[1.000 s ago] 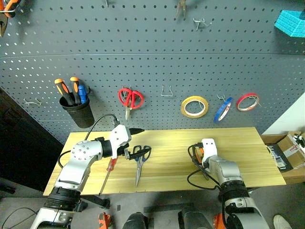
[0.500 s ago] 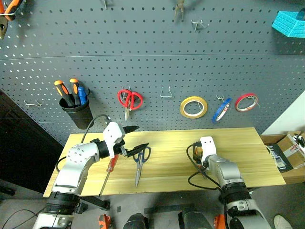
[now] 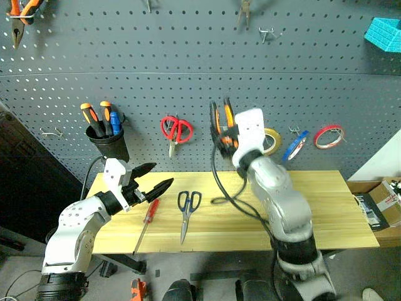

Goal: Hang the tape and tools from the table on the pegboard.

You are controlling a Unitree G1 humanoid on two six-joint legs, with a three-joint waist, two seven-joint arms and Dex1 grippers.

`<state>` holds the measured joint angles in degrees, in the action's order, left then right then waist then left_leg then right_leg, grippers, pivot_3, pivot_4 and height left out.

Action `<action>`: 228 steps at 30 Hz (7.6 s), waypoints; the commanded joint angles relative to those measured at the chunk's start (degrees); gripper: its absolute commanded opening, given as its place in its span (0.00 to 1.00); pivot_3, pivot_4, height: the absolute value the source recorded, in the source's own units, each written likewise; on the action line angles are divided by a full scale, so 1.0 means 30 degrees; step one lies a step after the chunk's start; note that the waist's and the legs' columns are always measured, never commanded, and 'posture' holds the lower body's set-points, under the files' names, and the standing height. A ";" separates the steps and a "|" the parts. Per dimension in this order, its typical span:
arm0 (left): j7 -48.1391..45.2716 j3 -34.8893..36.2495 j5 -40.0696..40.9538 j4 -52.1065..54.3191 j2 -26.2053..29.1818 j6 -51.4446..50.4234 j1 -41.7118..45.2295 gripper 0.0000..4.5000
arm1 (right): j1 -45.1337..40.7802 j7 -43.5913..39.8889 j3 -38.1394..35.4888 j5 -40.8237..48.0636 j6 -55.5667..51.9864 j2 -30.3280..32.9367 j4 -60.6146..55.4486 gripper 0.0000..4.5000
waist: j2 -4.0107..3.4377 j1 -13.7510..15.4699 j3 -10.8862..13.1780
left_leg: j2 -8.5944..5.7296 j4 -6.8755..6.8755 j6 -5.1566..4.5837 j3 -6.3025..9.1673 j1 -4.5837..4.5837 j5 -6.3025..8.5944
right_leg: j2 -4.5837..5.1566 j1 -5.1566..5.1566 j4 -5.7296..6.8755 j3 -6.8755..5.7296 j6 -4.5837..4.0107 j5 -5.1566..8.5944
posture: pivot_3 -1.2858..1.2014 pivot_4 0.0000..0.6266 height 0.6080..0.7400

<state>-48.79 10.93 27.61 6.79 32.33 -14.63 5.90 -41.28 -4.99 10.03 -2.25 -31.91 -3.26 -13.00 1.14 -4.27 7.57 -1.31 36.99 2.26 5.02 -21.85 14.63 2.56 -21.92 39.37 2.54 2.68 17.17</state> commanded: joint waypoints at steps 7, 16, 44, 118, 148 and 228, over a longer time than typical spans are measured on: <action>0.0539 -0.1098 -0.0090 0.1488 -0.0452 -0.0071 0.1079 0.94 | -0.4976 0.1292 -0.1538 -0.0456 0.7403 0.0017 0.7912 0.67 | 0.0006 -0.0159 -0.0005 | 0.0006 -0.0018 -0.0002 -0.0037 -0.0030 0.0003 | 0.0000 -0.0029 -0.0005 0.0032 -0.0018 0.0010 | 0.51 0.17 1.00; 0.0797 -0.1597 -0.0285 0.1297 -0.0888 0.0183 0.1439 0.94 | -0.7056 0.2781 -0.1896 -0.0794 1.2916 -0.0503 1.4941 0.67 | -0.0002 -0.0289 0.0005 | 0.0022 -0.0021 -0.0003 -0.0077 -0.0046 0.0002 | -0.0014 -0.0088 0.0045 0.0056 -0.0020 0.0011 | 0.52 0.19 1.00; 0.1723 -0.1138 -0.0676 0.0829 -0.1087 0.0175 0.2094 0.94 | -0.5093 0.5258 -0.1620 -0.2597 1.8599 -0.0572 2.2510 0.67 | -0.0023 0.0313 0.0476 | 0.0042 -0.0011 -0.0032 -0.0059 0.0025 -0.0034 | -0.0066 -0.0058 0.0167 0.0051 -0.0046 0.0016 | 0.54 0.25 1.00; 0.7061 -0.3430 -0.5815 0.3147 -0.3178 -0.3798 -0.1152 0.17 | 0.9191 -0.9388 -0.1034 0.9588 -0.4287 1.2783 -1.1813 1.00 | 0.0113 0.0010 0.0946 | -0.0004 -0.0033 -0.0017 0.0131 -0.0269 -0.0015 | 0.0121 -0.0083 -0.0175 -0.0112 -0.0023 0.0024 | 0.47 0.27 1.00; 0.8934 -0.1853 -0.6505 0.2738 -0.3694 0.1847 0.0530 0.17 | 0.9181 -1.0030 -0.1436 0.7894 -0.1535 1.3721 -0.9958 1.00 | 0.0116 0.0312 0.0959 | -0.0004 -0.0006 -0.0020 0.0116 -0.0284 -0.0016 | 0.0019 -0.0080 -0.0171 -0.0135 -0.0015 0.0021 | 0.47 0.27 1.00; 1.4516 0.2961 -0.8266 0.0827 -0.0970 0.2056 0.8304 0.20 | 0.1607 -1.1218 -0.0748 1.1159 -0.4010 1.1954 -0.6704 1.00 | 0.0137 0.0751 0.0976 | -0.0058 -0.0004 -0.0016 0.0143 -0.0316 -0.0021 | 0.0089 -0.0128 -0.0157 -0.0180 -0.0002 0.0010 | 0.50 0.22 1.00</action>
<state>-6.38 18.31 2.86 9.25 29.35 -9.53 30.00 -35.29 -38.67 9.30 31.66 -45.33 32.57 -32.46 1.55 -2.02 10.49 -1.48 36.98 2.21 5.47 -22.82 14.57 2.84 -22.31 38.90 1.99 2.67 17.21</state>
